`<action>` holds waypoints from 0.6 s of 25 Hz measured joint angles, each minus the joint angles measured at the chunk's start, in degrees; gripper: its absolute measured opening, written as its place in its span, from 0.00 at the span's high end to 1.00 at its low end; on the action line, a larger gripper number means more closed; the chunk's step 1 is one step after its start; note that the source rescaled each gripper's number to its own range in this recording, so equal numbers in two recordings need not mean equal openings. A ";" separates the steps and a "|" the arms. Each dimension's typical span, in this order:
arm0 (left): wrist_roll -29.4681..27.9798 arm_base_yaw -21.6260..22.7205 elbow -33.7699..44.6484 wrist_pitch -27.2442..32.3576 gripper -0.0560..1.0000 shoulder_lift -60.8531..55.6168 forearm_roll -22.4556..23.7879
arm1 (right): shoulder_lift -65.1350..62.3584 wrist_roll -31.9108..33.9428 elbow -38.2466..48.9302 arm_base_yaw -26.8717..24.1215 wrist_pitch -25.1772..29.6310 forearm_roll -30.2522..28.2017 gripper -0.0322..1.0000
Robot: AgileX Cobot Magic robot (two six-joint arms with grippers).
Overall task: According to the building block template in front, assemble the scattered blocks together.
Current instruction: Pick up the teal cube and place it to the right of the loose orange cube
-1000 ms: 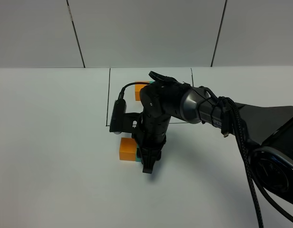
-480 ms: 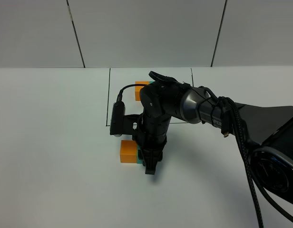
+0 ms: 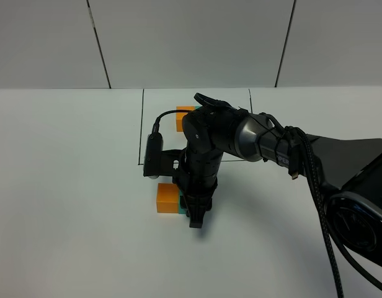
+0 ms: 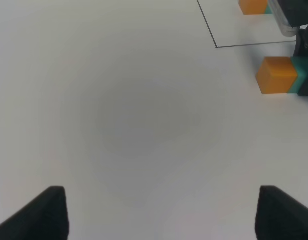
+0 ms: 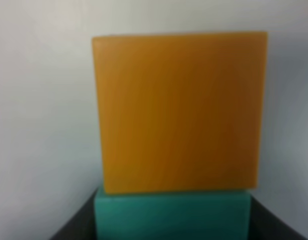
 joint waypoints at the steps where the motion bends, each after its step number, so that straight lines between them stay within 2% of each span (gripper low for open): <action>1: 0.00 0.00 0.00 0.00 0.28 0.00 0.00 | 0.00 0.00 0.00 0.00 0.00 0.00 0.97; 5: 0.00 0.00 0.00 0.00 0.28 0.00 0.00 | 0.00 0.00 0.00 0.00 0.00 0.00 0.96; 7: 0.00 0.00 0.00 0.00 0.28 0.00 0.00 | 0.11 0.22 -0.40 0.00 0.00 0.00 0.88; 10: 0.00 0.00 0.00 0.00 0.28 0.00 0.00 | -0.03 1.64 -1.02 0.00 -0.26 0.00 0.56; 12: -0.05 0.00 0.00 0.00 0.28 0.00 0.00 | -0.63 2.65 -1.03 0.00 -0.34 0.00 0.31; 14: -0.05 0.00 0.00 0.00 0.28 0.00 0.00 | -2.01 4.23 -1.03 0.00 0.00 -0.06 0.12; 15: -0.05 0.00 0.00 0.00 0.28 0.00 0.00 | -3.08 5.39 -1.03 0.00 0.32 -0.18 0.07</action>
